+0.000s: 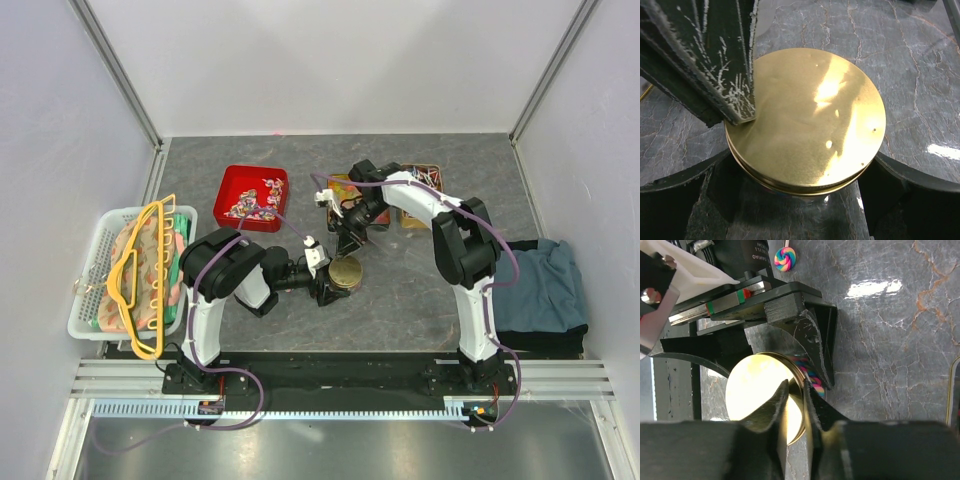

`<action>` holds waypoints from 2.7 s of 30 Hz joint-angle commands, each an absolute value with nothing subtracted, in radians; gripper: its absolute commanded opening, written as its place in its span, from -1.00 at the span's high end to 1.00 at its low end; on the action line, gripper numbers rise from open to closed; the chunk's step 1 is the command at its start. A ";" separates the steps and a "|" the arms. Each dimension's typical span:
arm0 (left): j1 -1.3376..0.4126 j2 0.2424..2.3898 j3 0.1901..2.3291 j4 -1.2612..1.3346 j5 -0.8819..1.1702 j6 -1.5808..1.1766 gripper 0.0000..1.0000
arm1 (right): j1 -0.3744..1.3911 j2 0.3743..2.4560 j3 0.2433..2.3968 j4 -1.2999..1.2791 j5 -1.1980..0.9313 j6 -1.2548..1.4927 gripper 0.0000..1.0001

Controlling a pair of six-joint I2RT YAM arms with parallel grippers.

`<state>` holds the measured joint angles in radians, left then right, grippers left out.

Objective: Pack the candies
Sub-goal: Screw the bottle lid onto the packing bottle.

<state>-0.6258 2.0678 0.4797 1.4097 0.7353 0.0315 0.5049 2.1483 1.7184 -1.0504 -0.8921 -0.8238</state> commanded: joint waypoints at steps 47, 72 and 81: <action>-0.615 2.080 0.489 1.551 0.643 0.014 -0.72 | 0.495 1.893 1.256 -1.097 -0.861 -0.946 0.86; -0.615 2.050 0.448 1.565 0.696 0.058 -0.99 | 0.437 1.795 1.477 -1.141 -0.851 -0.940 0.19; -0.623 1.930 0.344 1.540 0.811 0.123 -0.99 | 0.417 1.790 1.534 -1.186 -0.842 -0.979 0.00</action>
